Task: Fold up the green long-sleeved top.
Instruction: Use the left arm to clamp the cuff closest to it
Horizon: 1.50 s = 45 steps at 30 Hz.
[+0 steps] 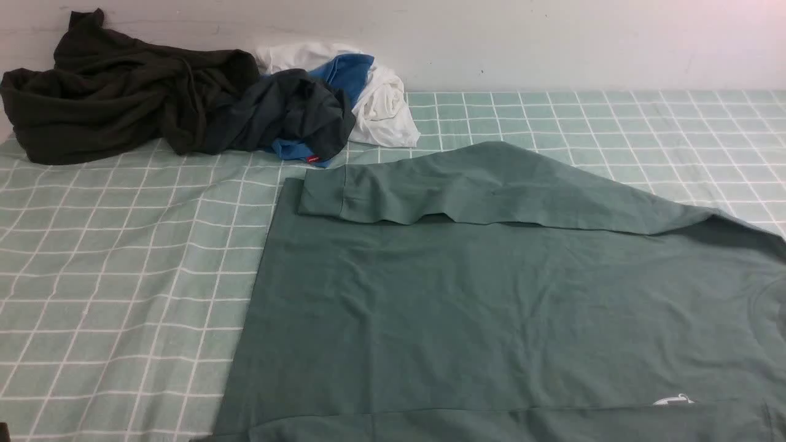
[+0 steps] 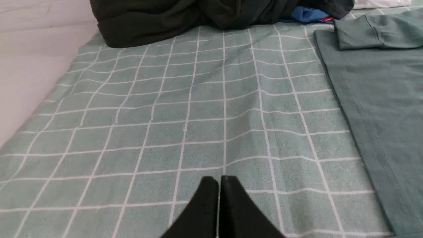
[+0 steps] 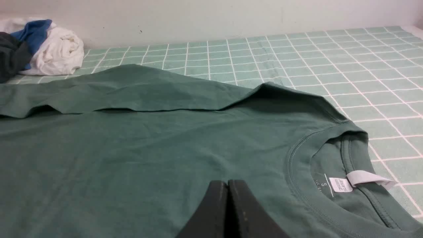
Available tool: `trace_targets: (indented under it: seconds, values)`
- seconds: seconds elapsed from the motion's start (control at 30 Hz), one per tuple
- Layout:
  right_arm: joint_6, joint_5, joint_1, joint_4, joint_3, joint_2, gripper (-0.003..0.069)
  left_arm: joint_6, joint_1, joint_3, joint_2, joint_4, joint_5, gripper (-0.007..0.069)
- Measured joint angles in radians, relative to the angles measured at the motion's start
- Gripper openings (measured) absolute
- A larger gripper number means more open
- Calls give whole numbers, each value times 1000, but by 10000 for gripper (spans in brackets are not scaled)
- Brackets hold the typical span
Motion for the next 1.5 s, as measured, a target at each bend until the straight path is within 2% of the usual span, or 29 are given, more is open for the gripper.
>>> trace_targets:
  seconds: [1.5]
  values:
    - [0,0,0,0,0,0,-14,0,0,0,0,0,0,-3]
